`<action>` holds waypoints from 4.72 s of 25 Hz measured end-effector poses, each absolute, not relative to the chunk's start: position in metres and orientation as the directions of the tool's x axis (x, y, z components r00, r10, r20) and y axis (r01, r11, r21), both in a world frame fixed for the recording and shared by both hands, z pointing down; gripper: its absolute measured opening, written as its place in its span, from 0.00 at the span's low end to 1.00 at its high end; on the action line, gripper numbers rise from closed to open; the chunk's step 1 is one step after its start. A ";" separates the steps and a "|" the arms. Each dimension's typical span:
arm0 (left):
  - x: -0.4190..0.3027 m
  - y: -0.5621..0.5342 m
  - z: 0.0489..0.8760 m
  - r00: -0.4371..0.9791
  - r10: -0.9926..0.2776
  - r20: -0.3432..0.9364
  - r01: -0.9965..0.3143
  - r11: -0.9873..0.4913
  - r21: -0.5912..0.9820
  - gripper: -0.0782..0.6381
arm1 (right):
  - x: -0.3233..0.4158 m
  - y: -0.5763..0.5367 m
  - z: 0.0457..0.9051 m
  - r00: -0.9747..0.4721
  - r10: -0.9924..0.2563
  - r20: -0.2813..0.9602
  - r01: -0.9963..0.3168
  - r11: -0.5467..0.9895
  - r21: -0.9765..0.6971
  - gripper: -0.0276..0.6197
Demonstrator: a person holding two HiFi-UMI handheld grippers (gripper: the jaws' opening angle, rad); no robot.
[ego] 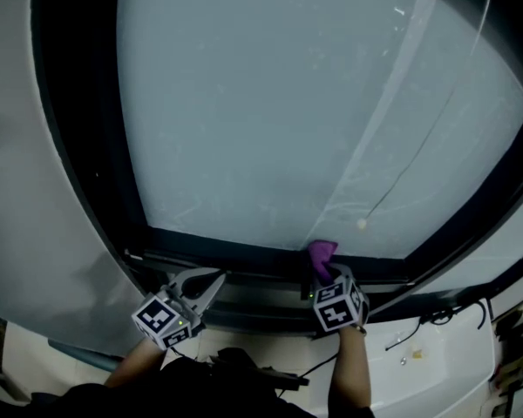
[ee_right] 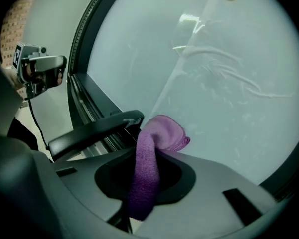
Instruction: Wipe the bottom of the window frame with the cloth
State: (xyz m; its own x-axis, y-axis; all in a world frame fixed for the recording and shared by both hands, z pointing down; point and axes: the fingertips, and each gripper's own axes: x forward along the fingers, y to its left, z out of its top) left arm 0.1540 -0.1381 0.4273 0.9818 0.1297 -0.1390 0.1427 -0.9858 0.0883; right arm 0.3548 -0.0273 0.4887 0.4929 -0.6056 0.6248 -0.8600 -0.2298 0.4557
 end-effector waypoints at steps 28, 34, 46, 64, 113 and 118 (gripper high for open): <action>0.148 -0.117 0.437 0.991 0.110 -0.079 0.116 -0.991 0.064 0.11 | 0.314 -0.030 0.506 0.481 -0.763 0.431 -0.850 -0.287 0.442 0.17; 0.136 -0.109 0.444 0.997 0.060 -0.044 0.063 -0.996 0.056 0.11 | 0.306 -0.029 0.510 0.473 -0.789 0.392 -0.855 -0.304 0.419 0.17; 0.117 -0.091 0.457 0.999 -0.042 -0.012 -0.041 -0.996 0.074 0.11 | 0.292 -0.038 0.509 0.450 -0.829 0.331 -0.837 -0.263 0.480 0.17; 0.093 -0.137 0.457 0.994 0.108 -0.019 0.109 -0.992 0.068 0.11 | 0.269 -0.068 0.519 0.670 -0.696 0.258 -0.730 -0.555 0.399 0.17; 0.059 -0.199 0.446 0.996 -0.033 -0.078 -0.024 -0.992 0.121 0.11 | 0.255 -0.165 0.497 0.309 -0.715 0.626 -0.950 -0.208 0.232 0.17; 0.059 -0.198 0.448 0.996 -0.039 -0.075 -0.030 -0.993 0.112 0.11 | 0.246 -0.174 0.498 0.282 -0.727 0.626 -0.957 -0.166 0.238 0.17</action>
State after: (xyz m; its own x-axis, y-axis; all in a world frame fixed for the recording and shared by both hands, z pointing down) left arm 0.0593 -0.1978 0.4480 0.9964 -0.0387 -0.0750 -0.0302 -0.9933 0.1120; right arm 0.2463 -0.1738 0.4980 0.2823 -0.7269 0.6260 -0.9569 -0.1665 0.2381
